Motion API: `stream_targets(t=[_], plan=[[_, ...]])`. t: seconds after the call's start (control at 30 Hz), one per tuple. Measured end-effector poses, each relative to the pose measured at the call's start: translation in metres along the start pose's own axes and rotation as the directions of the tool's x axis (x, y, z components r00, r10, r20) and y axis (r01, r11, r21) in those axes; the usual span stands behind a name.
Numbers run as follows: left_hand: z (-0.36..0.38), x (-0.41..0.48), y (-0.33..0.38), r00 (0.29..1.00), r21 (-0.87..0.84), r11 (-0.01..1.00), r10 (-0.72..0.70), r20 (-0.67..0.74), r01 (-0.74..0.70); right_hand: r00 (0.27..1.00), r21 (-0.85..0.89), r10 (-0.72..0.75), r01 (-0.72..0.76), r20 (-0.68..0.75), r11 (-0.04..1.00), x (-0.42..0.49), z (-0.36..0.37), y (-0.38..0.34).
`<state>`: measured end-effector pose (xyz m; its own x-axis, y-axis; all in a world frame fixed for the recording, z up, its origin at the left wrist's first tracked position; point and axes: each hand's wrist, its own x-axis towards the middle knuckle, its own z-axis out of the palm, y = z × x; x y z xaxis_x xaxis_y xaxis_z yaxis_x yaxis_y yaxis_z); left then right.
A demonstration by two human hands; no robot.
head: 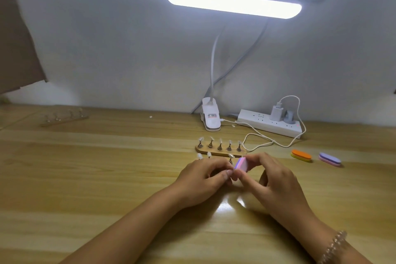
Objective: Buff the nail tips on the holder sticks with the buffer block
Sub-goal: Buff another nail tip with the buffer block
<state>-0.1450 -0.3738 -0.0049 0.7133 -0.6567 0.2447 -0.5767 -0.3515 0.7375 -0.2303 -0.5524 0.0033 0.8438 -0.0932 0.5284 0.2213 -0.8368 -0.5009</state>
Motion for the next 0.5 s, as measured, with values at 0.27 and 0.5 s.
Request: stream_targets(t=[0.27,0.5], plan=[[-0.0001,0.0004,-0.0013,1.0,0.03,1.0,-0.001,-0.004,0.002,1.0,-0.008,0.011,-0.011,0.009,1.0,0.0002,0.0009,-0.0025],[0.002,0.0018,-0.0051,1.0,-0.042,0.999,0.003,-0.023,-0.004,0.995,-0.066,-0.055,0.061,0.085,0.996,-0.0048,0.0017,-0.0071]])
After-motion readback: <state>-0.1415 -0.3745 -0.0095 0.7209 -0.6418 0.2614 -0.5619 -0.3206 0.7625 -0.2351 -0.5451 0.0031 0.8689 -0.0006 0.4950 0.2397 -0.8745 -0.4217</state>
